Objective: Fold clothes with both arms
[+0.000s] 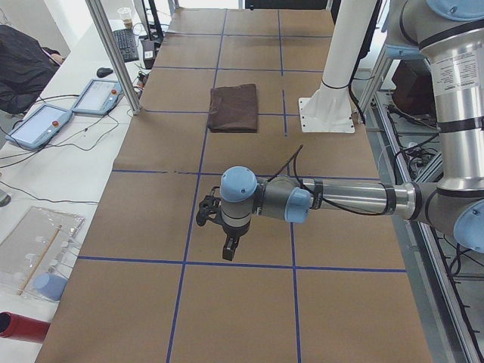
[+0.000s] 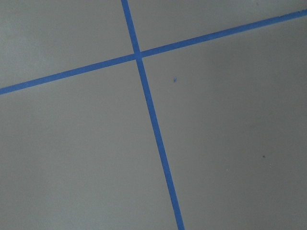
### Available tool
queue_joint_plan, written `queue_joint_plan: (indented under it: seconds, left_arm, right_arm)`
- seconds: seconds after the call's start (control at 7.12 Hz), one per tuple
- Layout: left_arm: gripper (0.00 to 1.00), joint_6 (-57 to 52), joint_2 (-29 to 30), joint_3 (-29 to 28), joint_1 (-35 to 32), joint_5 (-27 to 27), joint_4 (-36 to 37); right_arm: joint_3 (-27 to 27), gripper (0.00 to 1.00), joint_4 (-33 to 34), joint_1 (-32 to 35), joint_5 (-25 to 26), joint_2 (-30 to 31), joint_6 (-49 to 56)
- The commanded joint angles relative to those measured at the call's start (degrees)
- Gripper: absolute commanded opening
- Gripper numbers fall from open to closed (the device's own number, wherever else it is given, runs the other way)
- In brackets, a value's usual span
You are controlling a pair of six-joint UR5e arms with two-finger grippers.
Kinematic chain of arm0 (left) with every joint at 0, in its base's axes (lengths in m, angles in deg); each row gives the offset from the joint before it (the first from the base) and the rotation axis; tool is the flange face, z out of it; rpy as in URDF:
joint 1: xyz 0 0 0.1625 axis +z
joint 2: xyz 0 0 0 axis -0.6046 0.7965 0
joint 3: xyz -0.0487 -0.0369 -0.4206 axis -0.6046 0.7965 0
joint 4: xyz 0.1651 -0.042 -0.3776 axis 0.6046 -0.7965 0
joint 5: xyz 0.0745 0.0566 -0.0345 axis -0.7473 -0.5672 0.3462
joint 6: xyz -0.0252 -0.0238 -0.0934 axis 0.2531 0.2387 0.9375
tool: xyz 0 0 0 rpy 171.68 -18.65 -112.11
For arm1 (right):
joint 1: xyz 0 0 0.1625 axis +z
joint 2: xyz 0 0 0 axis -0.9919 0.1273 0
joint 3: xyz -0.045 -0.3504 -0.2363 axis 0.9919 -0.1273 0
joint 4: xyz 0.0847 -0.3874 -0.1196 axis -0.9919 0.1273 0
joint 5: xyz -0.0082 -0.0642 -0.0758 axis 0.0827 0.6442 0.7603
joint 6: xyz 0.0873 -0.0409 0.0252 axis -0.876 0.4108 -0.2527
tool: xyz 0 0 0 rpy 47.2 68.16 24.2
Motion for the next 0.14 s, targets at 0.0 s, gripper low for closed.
queue_joint_plan:
  seconds: [0.0]
  left_arm:
    - [1.00, -0.1, 0.0, 0.0, 0.1, 0.0, -0.1]
  right_arm:
    - [0.0, 1.00, 0.0, 0.0, 0.0, -0.1, 0.0]
